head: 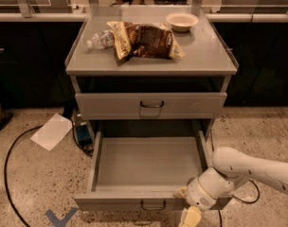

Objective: Close middle drawer

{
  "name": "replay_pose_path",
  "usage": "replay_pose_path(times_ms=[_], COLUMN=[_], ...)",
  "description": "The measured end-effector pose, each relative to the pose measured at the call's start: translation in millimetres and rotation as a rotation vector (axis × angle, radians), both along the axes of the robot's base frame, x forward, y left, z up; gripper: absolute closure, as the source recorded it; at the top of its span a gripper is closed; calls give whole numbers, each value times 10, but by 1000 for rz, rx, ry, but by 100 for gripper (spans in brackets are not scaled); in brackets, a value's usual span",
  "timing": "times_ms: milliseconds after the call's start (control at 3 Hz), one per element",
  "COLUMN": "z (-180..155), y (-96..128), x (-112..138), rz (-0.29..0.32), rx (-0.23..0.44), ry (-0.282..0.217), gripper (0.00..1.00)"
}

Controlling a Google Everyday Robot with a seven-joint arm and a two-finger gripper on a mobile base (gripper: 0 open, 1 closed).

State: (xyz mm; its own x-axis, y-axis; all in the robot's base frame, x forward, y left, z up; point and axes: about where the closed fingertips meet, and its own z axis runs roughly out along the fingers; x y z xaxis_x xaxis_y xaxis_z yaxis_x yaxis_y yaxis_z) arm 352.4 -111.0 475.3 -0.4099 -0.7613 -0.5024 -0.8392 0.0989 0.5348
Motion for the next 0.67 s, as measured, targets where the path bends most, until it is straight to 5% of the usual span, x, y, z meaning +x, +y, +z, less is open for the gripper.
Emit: replay_pose_path(times_ms=[667], z=[47], y=[54], x=[-72], rz=[13], rx=[4], ry=[22], gripper=[0])
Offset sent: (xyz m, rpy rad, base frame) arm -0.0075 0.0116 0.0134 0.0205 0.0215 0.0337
